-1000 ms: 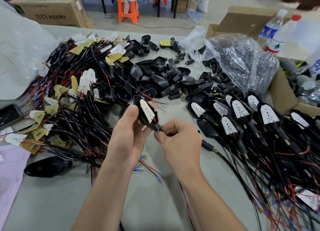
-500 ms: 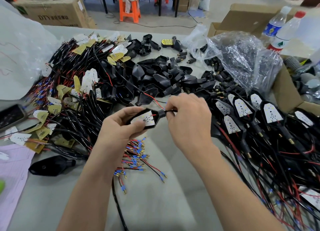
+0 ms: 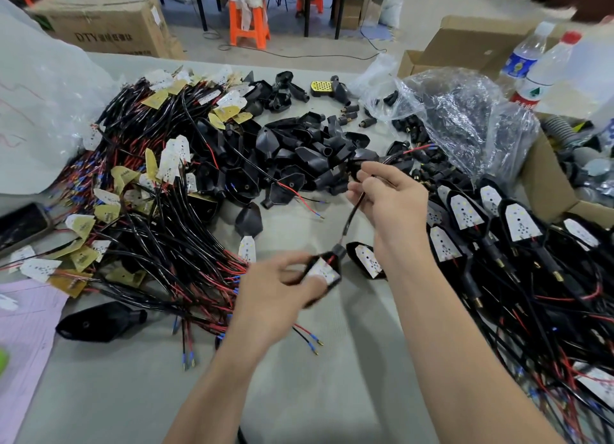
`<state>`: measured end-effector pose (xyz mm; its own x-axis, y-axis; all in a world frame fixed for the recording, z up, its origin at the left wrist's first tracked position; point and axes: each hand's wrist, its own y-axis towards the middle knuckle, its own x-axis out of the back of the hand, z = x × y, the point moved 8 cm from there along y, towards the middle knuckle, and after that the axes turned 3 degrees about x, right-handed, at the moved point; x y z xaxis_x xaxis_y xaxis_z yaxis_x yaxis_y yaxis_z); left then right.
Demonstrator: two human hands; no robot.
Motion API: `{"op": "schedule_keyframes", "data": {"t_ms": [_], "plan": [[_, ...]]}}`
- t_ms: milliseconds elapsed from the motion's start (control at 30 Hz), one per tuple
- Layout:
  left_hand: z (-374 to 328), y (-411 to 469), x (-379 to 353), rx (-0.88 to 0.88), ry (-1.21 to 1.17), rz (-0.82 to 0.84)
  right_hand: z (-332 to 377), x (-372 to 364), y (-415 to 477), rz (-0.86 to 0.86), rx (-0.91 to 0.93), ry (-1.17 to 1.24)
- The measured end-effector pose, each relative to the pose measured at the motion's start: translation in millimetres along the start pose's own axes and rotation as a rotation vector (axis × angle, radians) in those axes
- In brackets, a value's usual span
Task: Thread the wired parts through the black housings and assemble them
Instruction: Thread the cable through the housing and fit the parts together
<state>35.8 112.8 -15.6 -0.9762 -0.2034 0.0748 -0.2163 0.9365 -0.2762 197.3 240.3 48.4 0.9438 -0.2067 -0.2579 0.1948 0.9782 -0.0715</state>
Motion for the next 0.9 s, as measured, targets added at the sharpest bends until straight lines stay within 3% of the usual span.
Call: {"op": "schedule_keyframes", "data": {"t_ms": [133, 267, 367, 467, 600, 700, 800, 900], "plan": [[18.9, -5.7, -40.0, 0.068, 0.162, 0.268, -5.2, -8.2, -1.4, 0.189, 0.099, -0.166], [-2.1, 18.4, -15.4, 0.004, 0.055, -0.011, -36.6, -16.4, -25.2, 0.416, 0.055, -0.427], [-15.0, 43.5, -0.1, 0.052, -0.006, -0.086, -54.3, -11.6, -38.6, 0.449, 0.013, -0.528], [-13.8, 59.5, -0.7, 0.134, -0.176, -0.035, -56.9, -9.3, -44.1, 0.47, -0.025, -0.513], [-16.1, 72.2, -9.7, 0.096, -0.419, 0.097, -69.9, -14.7, -61.6, 0.588, -0.112, -0.504], [-18.1, 84.4, -5.0, 0.091, -0.618, 0.091, -85.6, -16.1, -76.7, 0.631, -0.166, -0.507], [-17.5, 92.3, 0.2, 0.087, -0.6, 0.056, -94.2, -13.8, -82.8, 0.638, -0.173, -0.56], [-14.2, 92.0, -1.0, 0.084, -0.461, 0.033, -79.0, -7.8, -67.3, 0.616, -0.031, -0.77]]}}
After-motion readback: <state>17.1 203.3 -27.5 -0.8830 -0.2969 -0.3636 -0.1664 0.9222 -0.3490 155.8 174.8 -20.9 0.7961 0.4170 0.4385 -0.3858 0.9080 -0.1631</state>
